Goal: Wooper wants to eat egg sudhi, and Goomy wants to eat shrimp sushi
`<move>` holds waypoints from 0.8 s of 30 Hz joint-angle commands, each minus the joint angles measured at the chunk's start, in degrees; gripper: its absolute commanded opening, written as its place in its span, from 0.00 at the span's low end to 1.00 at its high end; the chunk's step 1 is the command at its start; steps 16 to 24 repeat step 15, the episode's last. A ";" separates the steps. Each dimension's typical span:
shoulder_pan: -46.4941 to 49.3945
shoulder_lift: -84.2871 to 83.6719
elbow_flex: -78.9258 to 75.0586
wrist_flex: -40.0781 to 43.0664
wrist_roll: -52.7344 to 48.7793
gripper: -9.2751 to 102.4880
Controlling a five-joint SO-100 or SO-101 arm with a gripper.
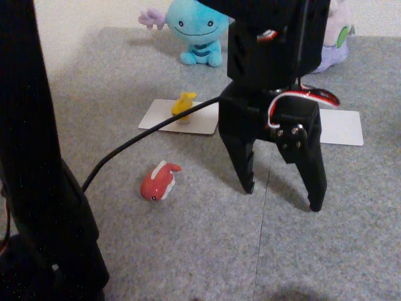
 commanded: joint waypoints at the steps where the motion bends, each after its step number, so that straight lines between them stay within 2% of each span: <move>1: 0.09 7.56 -0.97 2.02 -0.26 0.36; 9: -0.09 18.98 -0.97 5.54 -0.53 0.36; 15: -0.79 19.51 -0.18 10.63 -6.24 0.36; 24: -0.79 19.51 -0.18 10.63 -6.24 0.36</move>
